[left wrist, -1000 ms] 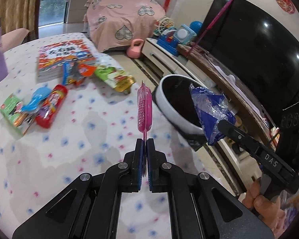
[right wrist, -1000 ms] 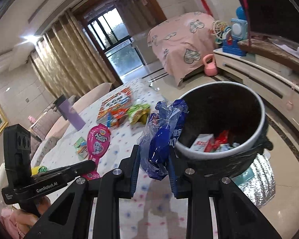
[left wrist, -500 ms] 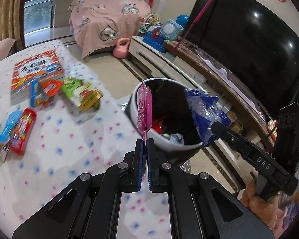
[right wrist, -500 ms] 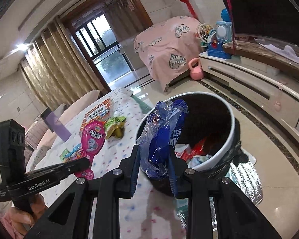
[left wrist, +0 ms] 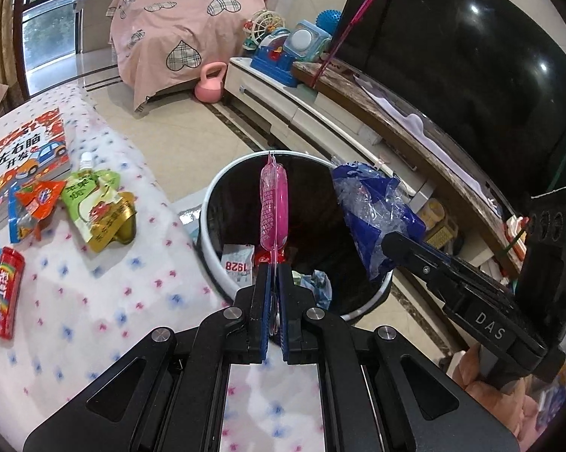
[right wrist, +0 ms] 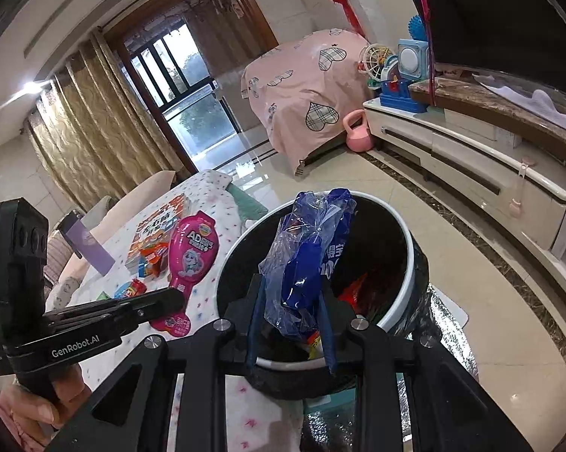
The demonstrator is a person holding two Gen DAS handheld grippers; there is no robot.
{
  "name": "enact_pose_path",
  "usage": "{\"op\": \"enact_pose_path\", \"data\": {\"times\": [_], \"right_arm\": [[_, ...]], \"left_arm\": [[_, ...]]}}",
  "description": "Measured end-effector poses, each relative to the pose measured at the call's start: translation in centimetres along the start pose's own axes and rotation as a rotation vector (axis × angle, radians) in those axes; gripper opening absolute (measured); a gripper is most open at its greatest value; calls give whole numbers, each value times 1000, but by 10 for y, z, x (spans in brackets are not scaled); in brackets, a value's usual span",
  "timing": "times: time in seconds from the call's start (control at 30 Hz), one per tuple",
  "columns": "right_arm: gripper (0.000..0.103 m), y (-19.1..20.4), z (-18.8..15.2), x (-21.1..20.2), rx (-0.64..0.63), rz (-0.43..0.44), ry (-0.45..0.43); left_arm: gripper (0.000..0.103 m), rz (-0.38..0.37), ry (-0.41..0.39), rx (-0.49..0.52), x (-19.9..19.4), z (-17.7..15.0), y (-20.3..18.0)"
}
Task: Collect trash
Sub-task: 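Carry pink toy and blue bag over the trash bin and open both tools, then return both tools to the table toward the green milk carton and red tube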
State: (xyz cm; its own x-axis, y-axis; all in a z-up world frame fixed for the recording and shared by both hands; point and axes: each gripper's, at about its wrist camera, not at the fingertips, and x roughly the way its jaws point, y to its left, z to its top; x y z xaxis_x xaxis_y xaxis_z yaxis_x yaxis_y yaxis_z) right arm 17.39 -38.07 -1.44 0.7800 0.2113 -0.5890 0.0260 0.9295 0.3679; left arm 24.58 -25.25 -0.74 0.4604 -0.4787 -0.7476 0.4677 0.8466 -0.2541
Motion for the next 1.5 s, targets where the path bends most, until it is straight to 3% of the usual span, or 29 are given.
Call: {"op": "enact_pose_path", "data": {"times": [0.47,0.57,0.67,0.83,0.9,1.03,1.17,1.5], "right_arm": [[28,-15,4,21,5,-17,46],[38,-17,4,25,7,-22,56],[53,-24,6,27,26,-14,64],[64,-26,4,22,48,-7,48],[67,-26,3,19,57,-1,41],[80,-19,0,11,62,15,21],[90,-6,-5,4,66,39,5],[96,48,-34,13,51,131,61]], "left_arm": [[3,0,64,-18,31,5,0],[13,5,63,-29,31,5,1],[37,13,50,-42,27,3,5],[44,19,36,-69,14,-4,14],[56,28,20,-83,7,-9,19],[57,33,4,-120,-10,-24,34],[64,57,6,-152,-25,-43,54],[70,116,-1,-303,-64,-95,118]]}}
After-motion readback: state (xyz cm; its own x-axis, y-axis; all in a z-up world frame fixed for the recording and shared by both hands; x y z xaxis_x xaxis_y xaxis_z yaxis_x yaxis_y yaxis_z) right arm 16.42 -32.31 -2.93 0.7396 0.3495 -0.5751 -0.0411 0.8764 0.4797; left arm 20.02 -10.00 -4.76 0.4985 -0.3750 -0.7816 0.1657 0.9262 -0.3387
